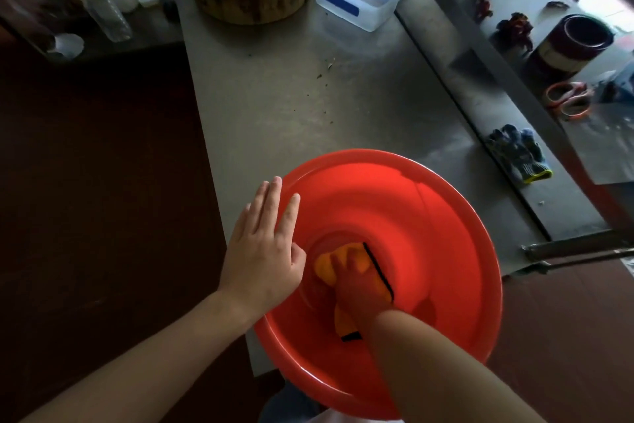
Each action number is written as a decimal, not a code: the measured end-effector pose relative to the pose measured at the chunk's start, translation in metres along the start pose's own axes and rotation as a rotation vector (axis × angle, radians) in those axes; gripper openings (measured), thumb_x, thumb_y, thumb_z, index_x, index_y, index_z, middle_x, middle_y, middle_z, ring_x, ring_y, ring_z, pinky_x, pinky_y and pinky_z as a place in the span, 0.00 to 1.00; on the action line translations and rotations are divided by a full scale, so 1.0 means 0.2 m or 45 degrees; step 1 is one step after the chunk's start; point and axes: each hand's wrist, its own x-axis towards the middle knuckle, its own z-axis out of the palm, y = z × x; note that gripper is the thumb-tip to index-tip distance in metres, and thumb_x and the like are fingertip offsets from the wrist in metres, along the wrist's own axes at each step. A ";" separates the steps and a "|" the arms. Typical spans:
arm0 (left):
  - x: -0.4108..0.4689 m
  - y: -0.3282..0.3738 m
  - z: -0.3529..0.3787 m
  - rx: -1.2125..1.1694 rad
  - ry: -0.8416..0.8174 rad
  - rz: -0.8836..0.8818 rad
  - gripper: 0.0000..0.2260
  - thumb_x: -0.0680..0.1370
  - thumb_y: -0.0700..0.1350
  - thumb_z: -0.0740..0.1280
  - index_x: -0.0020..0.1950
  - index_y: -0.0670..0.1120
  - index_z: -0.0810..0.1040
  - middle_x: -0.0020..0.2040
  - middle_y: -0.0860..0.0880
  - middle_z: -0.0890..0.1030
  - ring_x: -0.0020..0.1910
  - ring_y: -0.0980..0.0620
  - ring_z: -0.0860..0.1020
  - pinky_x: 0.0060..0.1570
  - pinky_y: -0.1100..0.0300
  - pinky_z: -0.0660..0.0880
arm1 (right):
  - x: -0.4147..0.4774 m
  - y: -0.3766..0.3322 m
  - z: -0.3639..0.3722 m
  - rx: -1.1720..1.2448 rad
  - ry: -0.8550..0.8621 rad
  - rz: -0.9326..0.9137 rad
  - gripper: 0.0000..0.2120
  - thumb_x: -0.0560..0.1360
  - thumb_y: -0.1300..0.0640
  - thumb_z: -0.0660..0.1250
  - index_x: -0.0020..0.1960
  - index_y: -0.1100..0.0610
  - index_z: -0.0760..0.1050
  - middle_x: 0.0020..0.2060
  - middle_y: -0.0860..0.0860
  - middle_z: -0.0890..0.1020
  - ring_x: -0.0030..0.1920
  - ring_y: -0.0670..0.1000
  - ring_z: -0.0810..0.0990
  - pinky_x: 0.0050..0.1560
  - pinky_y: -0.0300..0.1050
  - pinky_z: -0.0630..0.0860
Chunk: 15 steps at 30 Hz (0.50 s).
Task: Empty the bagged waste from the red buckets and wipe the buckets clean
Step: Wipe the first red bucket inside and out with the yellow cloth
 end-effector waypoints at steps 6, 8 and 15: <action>0.01 0.01 0.01 0.123 -0.034 0.045 0.34 0.77 0.52 0.53 0.83 0.49 0.49 0.82 0.40 0.42 0.82 0.41 0.44 0.77 0.39 0.57 | -0.07 -0.26 0.04 0.175 0.014 -0.076 0.28 0.83 0.49 0.59 0.80 0.48 0.55 0.79 0.59 0.53 0.76 0.71 0.56 0.70 0.73 0.63; 0.01 0.00 0.02 0.145 -0.044 0.048 0.33 0.77 0.52 0.52 0.83 0.49 0.50 0.82 0.40 0.41 0.82 0.41 0.44 0.77 0.39 0.57 | -0.07 -0.24 0.02 0.096 -0.032 -0.114 0.30 0.83 0.50 0.59 0.82 0.47 0.51 0.81 0.58 0.49 0.78 0.70 0.51 0.73 0.73 0.59; 0.00 0.00 0.01 0.151 -0.044 0.046 0.32 0.77 0.52 0.50 0.82 0.51 0.53 0.82 0.40 0.41 0.82 0.41 0.44 0.77 0.38 0.55 | -0.05 0.03 -0.04 0.029 -0.101 0.040 0.33 0.85 0.53 0.58 0.83 0.46 0.42 0.81 0.56 0.38 0.80 0.68 0.45 0.76 0.62 0.56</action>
